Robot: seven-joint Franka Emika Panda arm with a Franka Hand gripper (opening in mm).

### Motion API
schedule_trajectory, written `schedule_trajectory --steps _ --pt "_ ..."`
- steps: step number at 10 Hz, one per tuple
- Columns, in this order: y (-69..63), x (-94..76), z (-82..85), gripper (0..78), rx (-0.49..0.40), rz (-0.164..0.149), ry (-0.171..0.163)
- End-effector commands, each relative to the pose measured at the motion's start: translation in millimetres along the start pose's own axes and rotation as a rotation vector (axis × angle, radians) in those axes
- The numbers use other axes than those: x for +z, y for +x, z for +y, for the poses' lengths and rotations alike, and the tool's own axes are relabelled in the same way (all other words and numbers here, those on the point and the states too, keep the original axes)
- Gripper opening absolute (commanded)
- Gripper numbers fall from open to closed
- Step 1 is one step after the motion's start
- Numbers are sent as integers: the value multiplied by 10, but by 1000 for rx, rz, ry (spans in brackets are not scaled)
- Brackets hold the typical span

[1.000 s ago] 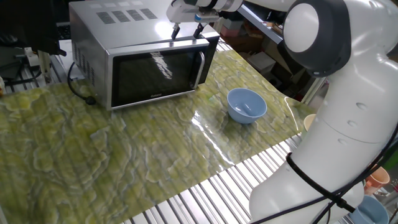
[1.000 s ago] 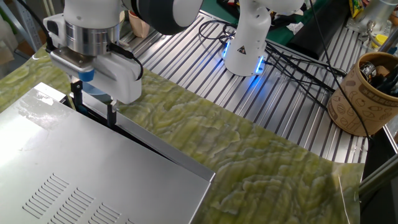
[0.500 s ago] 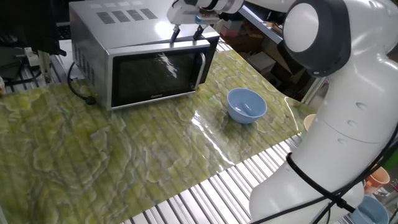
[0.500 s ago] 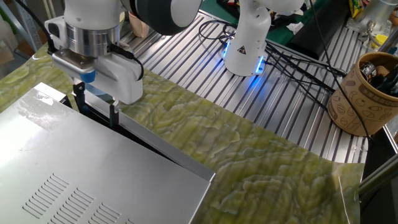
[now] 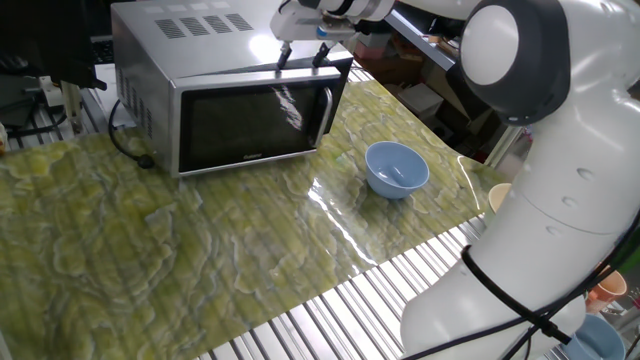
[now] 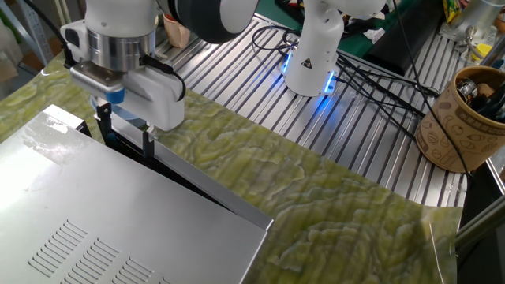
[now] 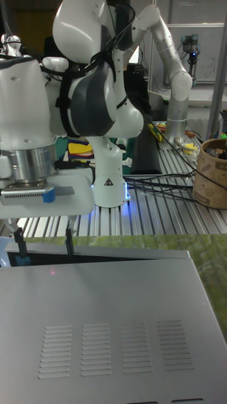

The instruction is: Put the bowl into the microwave

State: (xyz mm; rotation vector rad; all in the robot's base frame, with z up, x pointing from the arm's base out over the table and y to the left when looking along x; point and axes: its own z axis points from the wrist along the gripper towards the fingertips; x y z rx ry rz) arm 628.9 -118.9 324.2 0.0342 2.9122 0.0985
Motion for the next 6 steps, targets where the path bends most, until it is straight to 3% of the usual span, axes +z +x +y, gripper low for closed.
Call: schedule_trajectory --steps 1,6 --pt "143 15 -22 774 18 5 -6" --pt "390 -68 28 774 58 41 -18"
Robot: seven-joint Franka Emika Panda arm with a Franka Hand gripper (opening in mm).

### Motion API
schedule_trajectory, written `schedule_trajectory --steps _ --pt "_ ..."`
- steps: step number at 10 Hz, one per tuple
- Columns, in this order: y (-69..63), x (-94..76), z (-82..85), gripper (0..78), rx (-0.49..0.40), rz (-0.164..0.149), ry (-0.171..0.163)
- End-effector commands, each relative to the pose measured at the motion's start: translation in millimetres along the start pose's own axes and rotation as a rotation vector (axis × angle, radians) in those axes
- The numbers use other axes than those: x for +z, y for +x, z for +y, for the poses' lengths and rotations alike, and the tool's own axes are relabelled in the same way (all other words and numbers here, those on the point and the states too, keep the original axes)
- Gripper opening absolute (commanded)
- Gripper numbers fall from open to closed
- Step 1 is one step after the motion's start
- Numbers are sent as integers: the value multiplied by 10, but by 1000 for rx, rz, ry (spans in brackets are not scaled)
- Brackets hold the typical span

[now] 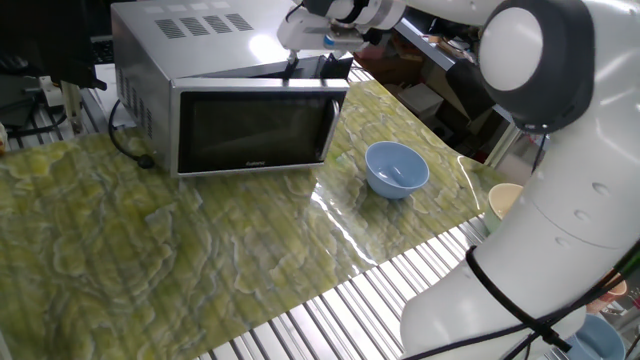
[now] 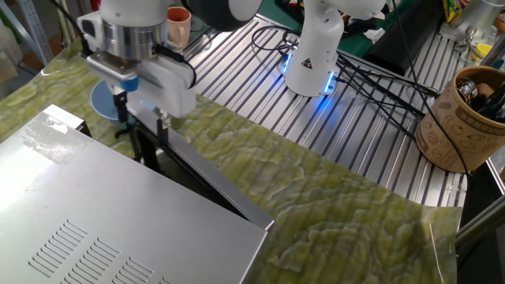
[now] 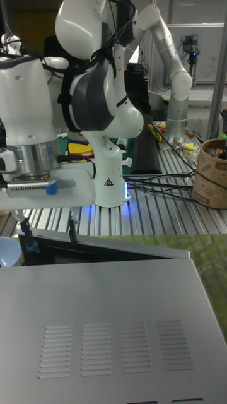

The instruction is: Put the bowl into the microwave

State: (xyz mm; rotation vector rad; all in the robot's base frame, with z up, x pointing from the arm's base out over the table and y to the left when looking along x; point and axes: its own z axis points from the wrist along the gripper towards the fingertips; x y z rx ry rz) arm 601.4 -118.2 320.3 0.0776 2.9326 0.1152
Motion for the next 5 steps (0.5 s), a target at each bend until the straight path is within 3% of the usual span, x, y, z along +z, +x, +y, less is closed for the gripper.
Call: schedule_trajectory --steps 1,5 --pt "180 -54 39 774 41 26 -11" --pt "345 -148 22 774 70 60 -24"
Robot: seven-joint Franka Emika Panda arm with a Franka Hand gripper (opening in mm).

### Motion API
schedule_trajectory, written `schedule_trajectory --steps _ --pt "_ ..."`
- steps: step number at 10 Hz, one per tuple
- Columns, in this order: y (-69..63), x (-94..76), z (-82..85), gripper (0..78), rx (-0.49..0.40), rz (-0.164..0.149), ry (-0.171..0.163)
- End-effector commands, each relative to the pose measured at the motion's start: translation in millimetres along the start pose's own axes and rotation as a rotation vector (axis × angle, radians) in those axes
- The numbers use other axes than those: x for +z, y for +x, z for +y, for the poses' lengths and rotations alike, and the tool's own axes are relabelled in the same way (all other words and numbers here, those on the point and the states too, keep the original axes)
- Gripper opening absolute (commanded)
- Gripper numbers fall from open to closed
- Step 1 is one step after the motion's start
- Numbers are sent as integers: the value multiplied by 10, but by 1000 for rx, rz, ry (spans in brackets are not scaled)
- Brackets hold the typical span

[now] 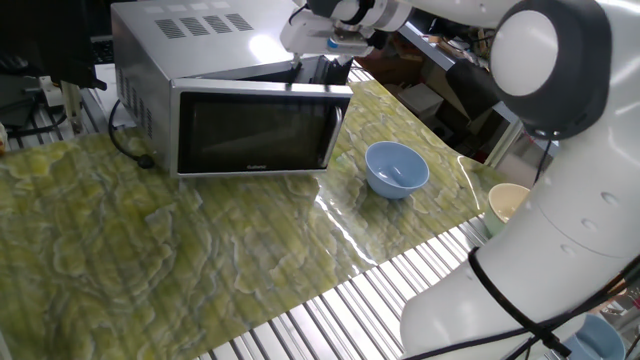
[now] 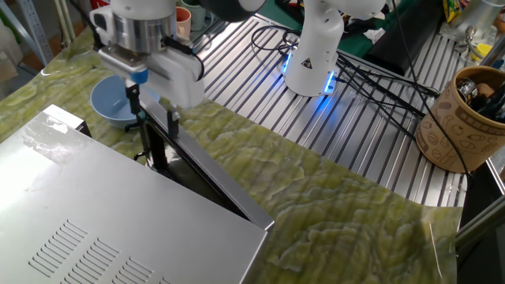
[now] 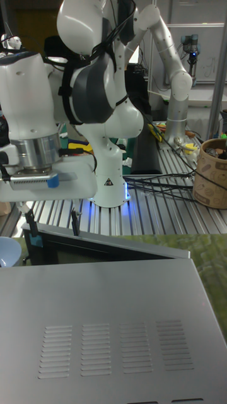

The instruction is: Put the bowl into the microwave

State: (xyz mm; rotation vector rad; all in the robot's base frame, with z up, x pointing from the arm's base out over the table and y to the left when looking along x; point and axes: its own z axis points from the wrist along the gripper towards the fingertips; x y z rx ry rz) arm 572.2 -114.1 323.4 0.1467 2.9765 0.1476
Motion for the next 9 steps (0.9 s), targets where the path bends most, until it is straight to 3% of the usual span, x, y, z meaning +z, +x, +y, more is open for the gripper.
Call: schedule_trajectory --steps 1,3,4,9 --pt "83 -58 -8 774 26 14 -13" --pt "97 -57 -6 774 32 24 -22" --pt "168 -49 10 774 45 33 -48" --pt "395 -91 42 774 98 70 -82"
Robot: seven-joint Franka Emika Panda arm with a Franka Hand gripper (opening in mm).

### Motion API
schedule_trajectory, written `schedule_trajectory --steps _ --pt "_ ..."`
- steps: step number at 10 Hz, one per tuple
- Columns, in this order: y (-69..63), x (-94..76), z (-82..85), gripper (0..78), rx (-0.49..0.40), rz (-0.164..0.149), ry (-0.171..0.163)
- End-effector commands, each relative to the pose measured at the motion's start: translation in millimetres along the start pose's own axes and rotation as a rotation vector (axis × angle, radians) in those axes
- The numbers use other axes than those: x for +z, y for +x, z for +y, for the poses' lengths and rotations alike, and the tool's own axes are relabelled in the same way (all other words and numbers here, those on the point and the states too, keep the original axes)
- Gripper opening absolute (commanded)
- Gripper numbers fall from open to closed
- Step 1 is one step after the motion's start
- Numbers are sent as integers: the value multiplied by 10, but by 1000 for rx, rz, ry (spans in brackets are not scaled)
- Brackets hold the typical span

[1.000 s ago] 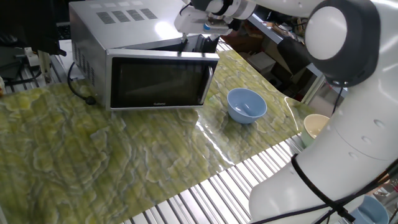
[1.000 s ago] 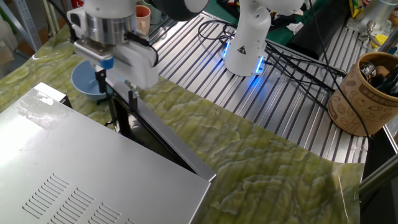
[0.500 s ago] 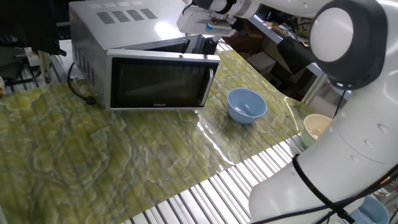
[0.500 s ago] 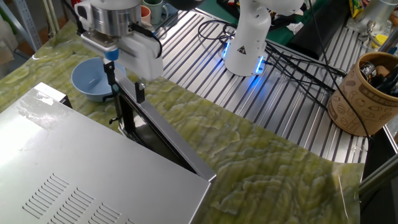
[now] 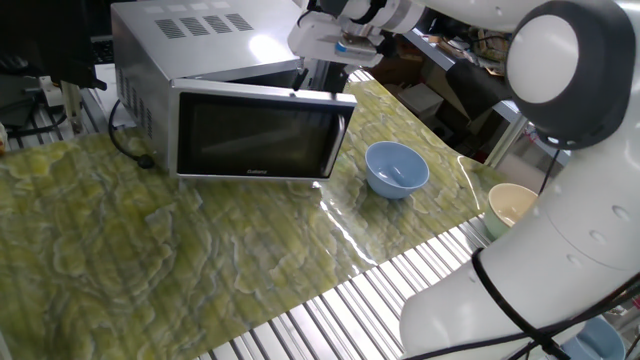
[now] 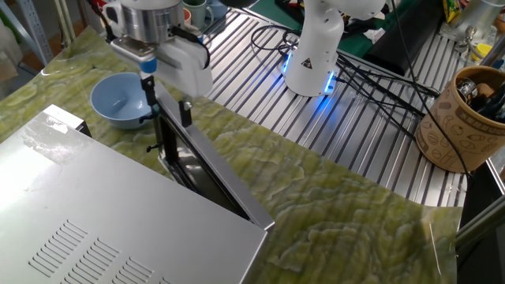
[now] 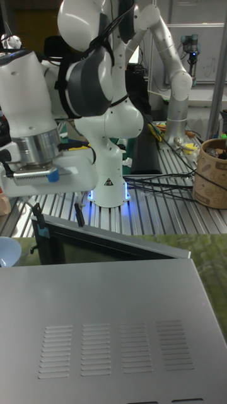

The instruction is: Put the bowl into the microwave

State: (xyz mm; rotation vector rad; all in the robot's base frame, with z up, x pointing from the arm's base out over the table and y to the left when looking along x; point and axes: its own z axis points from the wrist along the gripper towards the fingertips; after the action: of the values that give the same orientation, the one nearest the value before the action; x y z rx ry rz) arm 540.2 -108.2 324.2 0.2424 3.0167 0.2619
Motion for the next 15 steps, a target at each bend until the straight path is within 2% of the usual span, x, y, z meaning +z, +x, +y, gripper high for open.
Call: schedule_trajectory --steps 1,2,3,4,6,15 --pt "124 -30 19 774 45 23 -18" --pt "149 -26 24 774 55 25 -18" --pt "231 -13 46 774 80 30 -19" --pt "242 -11 51 774 84 31 -18" --pt "383 -18 135 774 134 45 -16" --pt "718 -111 372 774 228 95 -35"
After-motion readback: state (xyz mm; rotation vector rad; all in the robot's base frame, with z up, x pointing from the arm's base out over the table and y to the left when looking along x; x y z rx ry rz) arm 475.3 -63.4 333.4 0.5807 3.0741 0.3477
